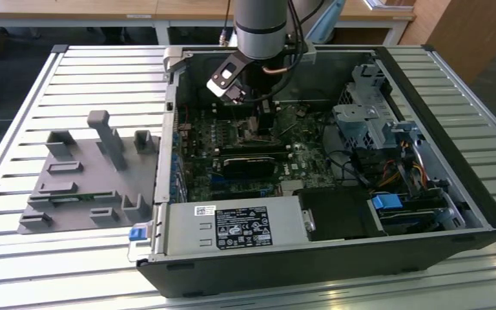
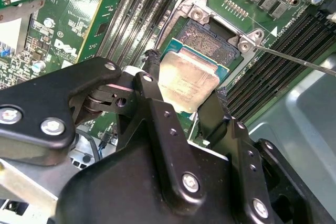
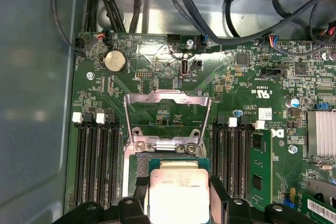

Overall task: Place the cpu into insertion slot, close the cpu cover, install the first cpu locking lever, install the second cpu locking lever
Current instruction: 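Place the cpu into insertion slot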

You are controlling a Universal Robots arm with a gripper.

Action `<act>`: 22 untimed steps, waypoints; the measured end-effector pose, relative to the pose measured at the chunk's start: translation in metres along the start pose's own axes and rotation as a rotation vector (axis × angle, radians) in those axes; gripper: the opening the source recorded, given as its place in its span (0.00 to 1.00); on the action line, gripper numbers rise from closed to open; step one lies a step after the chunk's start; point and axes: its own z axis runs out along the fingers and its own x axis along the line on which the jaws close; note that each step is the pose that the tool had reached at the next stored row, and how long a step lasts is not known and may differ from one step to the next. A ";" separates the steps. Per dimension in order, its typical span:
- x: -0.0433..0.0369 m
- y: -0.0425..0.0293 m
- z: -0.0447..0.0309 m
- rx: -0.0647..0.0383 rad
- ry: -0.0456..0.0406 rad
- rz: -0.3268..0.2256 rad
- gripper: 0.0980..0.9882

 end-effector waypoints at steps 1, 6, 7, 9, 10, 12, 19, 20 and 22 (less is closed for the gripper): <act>0.0000 -0.0002 0.0028 0.000 0.0000 0.000 0.50; 0.0000 -0.0003 0.0038 0.000 0.0002 0.000 0.50; 0.0000 -0.0004 0.0041 0.000 0.0001 0.000 0.50; 0.0000 -0.0004 0.0045 0.000 0.0000 0.000 0.50; 0.0000 -0.0004 0.0047 0.000 0.0000 0.000 0.50; 0.0000 -0.0005 0.0051 0.000 0.0000 0.000 0.50; 0.0007 -0.0006 0.0070 0.000 0.0002 0.000 0.50; 0.0011 -0.0007 0.0072 0.000 0.0001 0.000 0.50; 0.0021 -0.0007 0.0077 0.000 0.0001 0.000 0.50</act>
